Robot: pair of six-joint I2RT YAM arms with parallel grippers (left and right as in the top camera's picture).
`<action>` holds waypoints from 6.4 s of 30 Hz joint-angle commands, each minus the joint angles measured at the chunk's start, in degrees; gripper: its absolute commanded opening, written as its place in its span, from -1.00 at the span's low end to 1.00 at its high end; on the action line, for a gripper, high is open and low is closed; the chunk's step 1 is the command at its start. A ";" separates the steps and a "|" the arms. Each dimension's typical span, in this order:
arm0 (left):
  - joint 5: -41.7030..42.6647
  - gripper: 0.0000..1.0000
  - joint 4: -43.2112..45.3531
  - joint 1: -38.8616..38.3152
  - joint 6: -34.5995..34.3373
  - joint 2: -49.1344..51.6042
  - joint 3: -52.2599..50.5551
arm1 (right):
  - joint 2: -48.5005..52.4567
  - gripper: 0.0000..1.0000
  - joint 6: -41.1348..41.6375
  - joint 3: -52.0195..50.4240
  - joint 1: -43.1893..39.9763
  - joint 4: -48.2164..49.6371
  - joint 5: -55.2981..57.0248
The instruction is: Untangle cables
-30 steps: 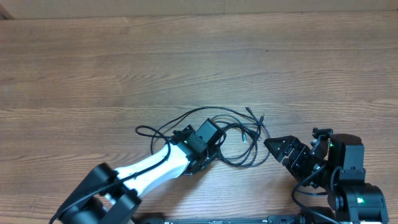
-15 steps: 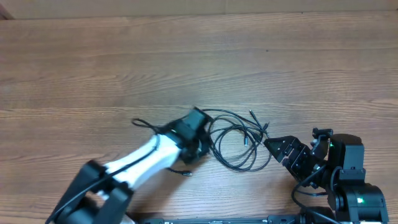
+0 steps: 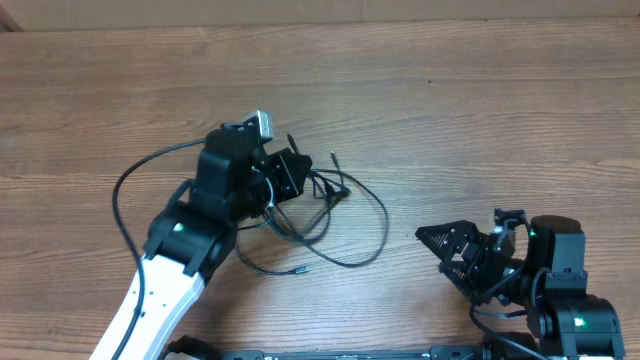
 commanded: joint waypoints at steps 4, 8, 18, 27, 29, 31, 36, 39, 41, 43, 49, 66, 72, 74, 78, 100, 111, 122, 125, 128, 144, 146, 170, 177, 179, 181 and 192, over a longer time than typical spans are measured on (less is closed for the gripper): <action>1.66 -0.92 3.41 0.68 6.99 -5.49 0.76 | -0.15 1.00 -4.90 0.90 1.66 3.80 -4.52; 7.48 -0.92 8.68 0.76 9.81 -5.92 0.76 | -0.13 1.00 -10.60 0.90 6.80 9.01 4.37; 23.26 -0.92 21.66 0.79 14.99 -5.95 0.87 | 5.88 1.00 -7.96 0.90 21.94 27.54 9.29; 26.32 -0.92 22.01 5.11 14.75 -6.36 3.76 | 19.58 1.00 -3.98 0.90 29.77 34.42 19.32; 27.98 -0.92 22.03 7.39 14.23 -6.67 4.81 | 21.59 1.00 -3.87 0.90 30.10 36.65 18.53; 29.59 -0.92 22.05 9.53 13.00 -6.80 5.88 | 23.41 1.00 -3.87 0.90 30.71 38.73 18.21; 31.74 -0.92 22.05 11.87 12.13 -6.80 7.50 | 27.78 1.00 -3.89 0.90 33.35 44.52 18.25; 31.69 -0.92 22.56 11.93 11.74 -6.78 8.37 | 30.56 1.00 -4.17 0.90 35.39 48.24 18.40; 31.69 -0.92 23.08 11.93 10.86 -6.80 9.05 | 32.20 1.00 -4.31 0.90 36.44 50.34 19.58; 31.87 -0.92 23.74 11.93 10.16 -6.80 9.86 | 34.03 1.00 -4.31 0.90 37.64 52.02 23.26; 35.67 -0.92 27.02 11.91 9.14 -6.78 12.46 | 39.78 1.00 -4.31 0.90 39.28 58.86 32.92; 35.91 -0.92 28.06 13.33 8.59 -6.80 14.53 | 53.09 -0.57 -5.53 0.90 41.09 72.94 31.74; 36.50 -0.92 26.23 23.12 8.76 -6.78 14.53 | 50.49 -0.92 -12.33 0.92 39.01 69.53 34.10; 38.49 -0.92 24.68 27.91 8.76 -6.78 14.53 | 47.98 -0.92 -12.33 0.94 36.11 64.37 36.81; 45.03 -0.91 19.85 38.91 8.79 -6.73 14.53 | 42.73 -0.92 -12.33 0.94 27.06 51.19 39.34; 44.06 -0.92 1.18 51.56 16.15 -6.51 14.53 | 37.40 0.04 -12.26 0.92 12.55 31.89 32.61; 46.69 -0.92 -4.96 50.12 16.76 -6.51 14.53 | 37.40 0.41 -12.33 0.92 12.66 33.75 13.57; 64.43 -0.91 17.79 38.29 14.82 -6.51 14.53 | 37.40 0.84 -24.57 0.92 21.70 48.65 3.19; 64.52 -0.92 22.91 36.50 11.80 -6.51 14.53 | 37.40 0.92 -26.01 0.92 24.72 50.64 16.00; 64.41 -0.92 25.00 36.24 9.51 -6.51 14.53 | 37.44 0.98 -27.56 0.92 26.80 54.93 22.60; 66.51 -0.91 42.49 36.26 -4.28 -6.67 14.53 | 52.30 0.79 -28.55 0.94 38.12 85.40 37.05; 66.71 -0.92 44.39 36.26 -5.88 -6.67 14.53 | 53.46 0.76 -28.57 0.94 38.10 88.30 37.07; 67.95 -0.92 59.54 36.28 -16.68 -6.69 14.53 | 59.23 0.40 -28.37 1.01 37.66 94.09 36.44; 68.67 -0.92 64.30 36.28 -20.59 -6.67 14.53 | 60.02 0.02 -26.01 1.01 34.91 94.27 35.95; 68.74 -0.91 64.26 36.28 -20.61 -6.60 14.53 | 60.02 -0.20 -22.88 1.01 33.94 95.34 32.89; 68.72 -0.92 64.28 36.28 -20.63 -6.56 14.53 | 60.02 -0.24 -20.61 1.01 32.92 96.85 28.39; 68.98 -0.92 64.85 36.28 -23.54 -7.04 14.56 | 60.04 0.19 -19.50 1.01 31.65 96.30 25.35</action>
